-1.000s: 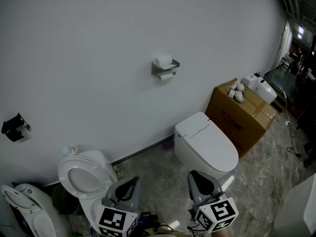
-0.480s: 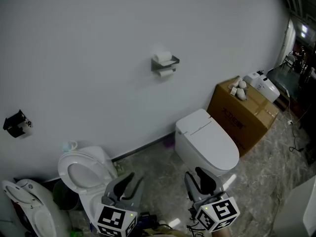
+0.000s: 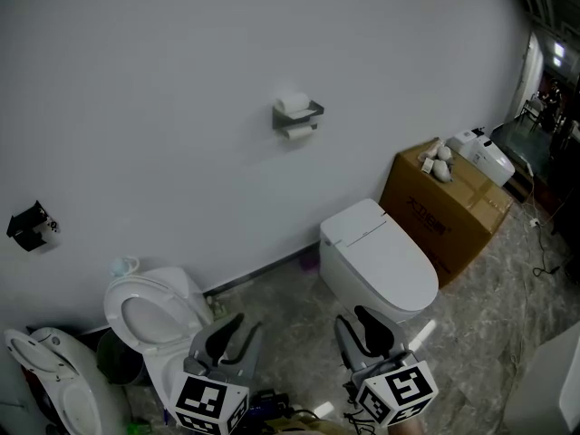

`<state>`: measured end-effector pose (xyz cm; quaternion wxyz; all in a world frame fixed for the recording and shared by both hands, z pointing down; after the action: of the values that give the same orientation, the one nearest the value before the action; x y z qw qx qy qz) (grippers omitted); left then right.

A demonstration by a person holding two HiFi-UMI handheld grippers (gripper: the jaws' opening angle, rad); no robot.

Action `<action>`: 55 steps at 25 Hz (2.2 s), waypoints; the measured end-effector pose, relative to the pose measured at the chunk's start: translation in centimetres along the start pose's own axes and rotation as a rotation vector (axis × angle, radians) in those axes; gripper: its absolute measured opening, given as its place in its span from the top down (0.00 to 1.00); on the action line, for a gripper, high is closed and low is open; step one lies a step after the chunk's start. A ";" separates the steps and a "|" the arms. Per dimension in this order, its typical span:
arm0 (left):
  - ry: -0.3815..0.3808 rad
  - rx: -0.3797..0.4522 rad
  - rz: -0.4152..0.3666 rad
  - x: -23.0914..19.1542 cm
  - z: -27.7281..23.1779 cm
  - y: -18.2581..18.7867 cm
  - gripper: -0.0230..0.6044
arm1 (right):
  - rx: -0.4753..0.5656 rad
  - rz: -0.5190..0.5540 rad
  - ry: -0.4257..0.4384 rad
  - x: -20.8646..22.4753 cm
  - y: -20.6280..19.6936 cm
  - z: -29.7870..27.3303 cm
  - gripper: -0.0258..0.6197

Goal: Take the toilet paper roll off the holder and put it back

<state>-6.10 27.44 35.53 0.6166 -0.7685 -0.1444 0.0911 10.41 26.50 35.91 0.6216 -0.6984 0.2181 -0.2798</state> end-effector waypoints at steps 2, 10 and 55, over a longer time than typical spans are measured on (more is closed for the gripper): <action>-0.007 0.012 -0.014 0.3 -0.2 0.0 0.78 | 0.001 -0.003 -0.002 0.2 -0.2 0.3 0.76; -0.031 0.040 -0.037 -0.3 -3.1 0.6 0.77 | -0.014 0.012 -0.005 1.9 -0.7 -0.9 0.76; -0.147 0.070 -0.100 -16.1 -33.0 8.0 0.73 | -0.041 0.049 -0.108 19.0 4.7 -27.1 0.76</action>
<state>-9.87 -9.97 34.48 0.6345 -0.7297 -0.2240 0.1212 6.84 -6.74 35.48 0.6246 -0.7197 0.2068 -0.2218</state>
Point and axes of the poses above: the fingertips, and each gripper's own axes: z backward along the fingers, x to its right, y out of its top, the point moved 2 cm from there along z, backward along the fingers, and after that the axes turned 10 degrees about y, right-handed, at the moved point
